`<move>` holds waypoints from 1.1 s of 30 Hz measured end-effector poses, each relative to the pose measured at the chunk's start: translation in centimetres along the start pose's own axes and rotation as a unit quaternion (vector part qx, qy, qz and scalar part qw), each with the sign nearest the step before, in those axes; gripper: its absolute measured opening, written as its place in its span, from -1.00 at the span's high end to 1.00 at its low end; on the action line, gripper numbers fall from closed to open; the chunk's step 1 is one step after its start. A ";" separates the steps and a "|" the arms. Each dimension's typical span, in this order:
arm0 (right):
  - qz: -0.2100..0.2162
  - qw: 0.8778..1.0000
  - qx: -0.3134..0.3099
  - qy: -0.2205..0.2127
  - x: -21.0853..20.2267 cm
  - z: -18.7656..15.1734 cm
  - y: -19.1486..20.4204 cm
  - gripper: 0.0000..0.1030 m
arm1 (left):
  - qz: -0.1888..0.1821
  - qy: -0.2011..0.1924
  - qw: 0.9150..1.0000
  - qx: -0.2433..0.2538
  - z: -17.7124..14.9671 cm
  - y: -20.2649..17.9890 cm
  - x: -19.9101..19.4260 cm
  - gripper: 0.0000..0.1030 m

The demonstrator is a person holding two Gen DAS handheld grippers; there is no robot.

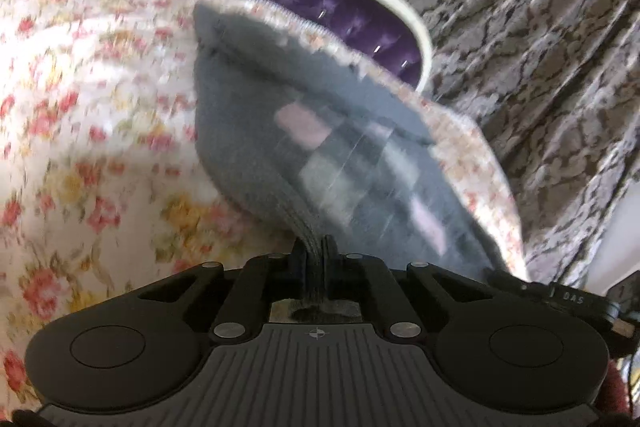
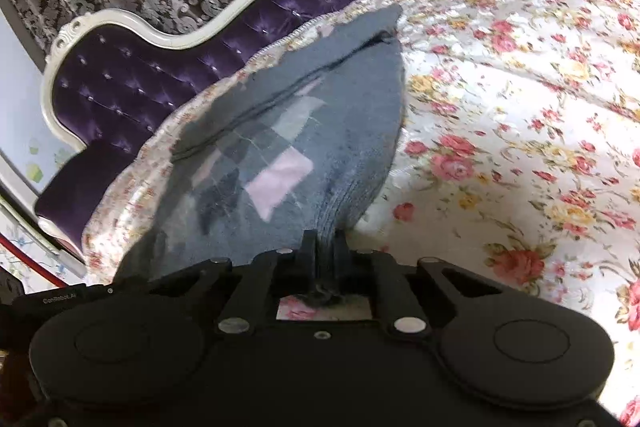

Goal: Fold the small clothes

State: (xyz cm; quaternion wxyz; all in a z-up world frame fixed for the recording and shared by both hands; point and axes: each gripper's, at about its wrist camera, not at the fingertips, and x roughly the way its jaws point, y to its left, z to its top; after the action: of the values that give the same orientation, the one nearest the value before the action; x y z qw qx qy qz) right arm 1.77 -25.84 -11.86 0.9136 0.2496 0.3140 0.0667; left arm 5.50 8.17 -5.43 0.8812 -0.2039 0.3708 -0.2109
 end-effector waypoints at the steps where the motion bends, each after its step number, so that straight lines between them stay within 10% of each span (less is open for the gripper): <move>1: 0.010 1.000 0.005 -0.004 -0.3 0.3 0.1 0.72 | -0.004 -0.008 1.000 0.002 0.6 -0.3 -0.5 0.88; 20: 0.121 0.986 -0.024 -0.112 -0.2 13.4 4.3 0.73 | -0.055 -0.111 0.991 0.052 13.5 -3.3 -0.2 0.88; 33: 0.109 0.986 0.008 -0.127 11.3 24.6 3.0 0.73 | -0.009 -0.081 0.997 -0.006 22.7 1.8 11.9 0.88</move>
State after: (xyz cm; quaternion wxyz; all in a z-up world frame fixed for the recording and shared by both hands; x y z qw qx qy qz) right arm 25.80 -30.24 0.17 0.9314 0.2960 0.1669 0.1306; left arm 30.27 8.02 1.51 0.9051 -0.2293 0.2976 -0.1992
